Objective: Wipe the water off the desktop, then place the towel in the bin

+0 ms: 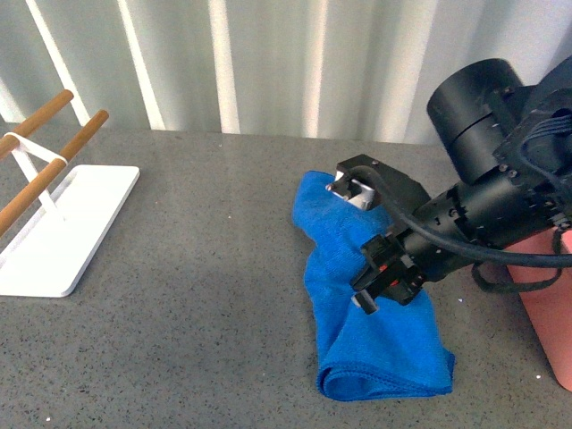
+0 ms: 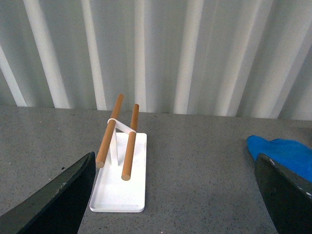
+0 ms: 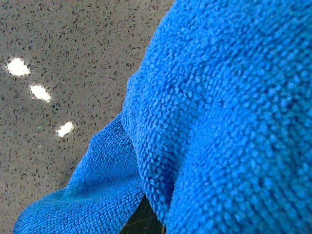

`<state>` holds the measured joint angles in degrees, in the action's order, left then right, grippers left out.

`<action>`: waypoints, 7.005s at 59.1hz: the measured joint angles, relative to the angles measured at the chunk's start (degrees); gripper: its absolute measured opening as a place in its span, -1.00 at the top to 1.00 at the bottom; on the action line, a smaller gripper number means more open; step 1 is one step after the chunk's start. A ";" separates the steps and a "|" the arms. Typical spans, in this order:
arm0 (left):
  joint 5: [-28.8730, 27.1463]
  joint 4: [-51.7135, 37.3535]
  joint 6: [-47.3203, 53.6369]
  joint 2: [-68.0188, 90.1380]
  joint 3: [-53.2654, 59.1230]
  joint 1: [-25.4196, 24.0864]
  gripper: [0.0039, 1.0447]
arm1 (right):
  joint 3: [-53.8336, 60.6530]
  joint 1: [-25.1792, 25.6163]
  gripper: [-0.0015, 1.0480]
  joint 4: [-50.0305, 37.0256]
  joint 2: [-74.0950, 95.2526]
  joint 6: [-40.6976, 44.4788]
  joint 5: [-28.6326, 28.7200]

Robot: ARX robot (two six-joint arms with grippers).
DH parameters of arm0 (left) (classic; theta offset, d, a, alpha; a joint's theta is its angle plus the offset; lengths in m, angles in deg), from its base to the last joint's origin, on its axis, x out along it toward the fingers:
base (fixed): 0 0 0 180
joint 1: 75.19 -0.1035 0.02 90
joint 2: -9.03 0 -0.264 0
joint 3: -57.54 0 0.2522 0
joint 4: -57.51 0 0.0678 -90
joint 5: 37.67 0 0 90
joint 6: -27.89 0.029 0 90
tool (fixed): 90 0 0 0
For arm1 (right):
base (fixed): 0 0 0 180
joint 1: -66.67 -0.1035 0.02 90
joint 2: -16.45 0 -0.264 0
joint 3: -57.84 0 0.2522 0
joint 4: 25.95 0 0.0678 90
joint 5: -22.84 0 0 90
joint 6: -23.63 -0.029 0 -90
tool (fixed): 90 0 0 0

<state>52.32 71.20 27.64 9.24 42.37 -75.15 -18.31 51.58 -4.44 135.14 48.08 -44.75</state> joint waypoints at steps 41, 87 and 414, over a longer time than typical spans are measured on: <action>-0.02 0.00 0.00 0.00 0.00 0.00 -0.88 | -9.31 9.38 0.90 1.53 -6.84 6.36 -8.02; 0.00 0.00 0.00 0.00 0.00 0.00 -0.88 | -5.44 33.64 0.90 3.96 -24.68 -1.31 -2.14; -0.02 0.04 0.02 -0.04 0.00 0.00 -0.88 | 61.02 14.99 -0.87 -7.85 -118.44 -23.93 -22.40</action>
<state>52.30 71.24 27.66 9.19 42.37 -75.15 42.71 66.57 -12.29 16.70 24.14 -67.15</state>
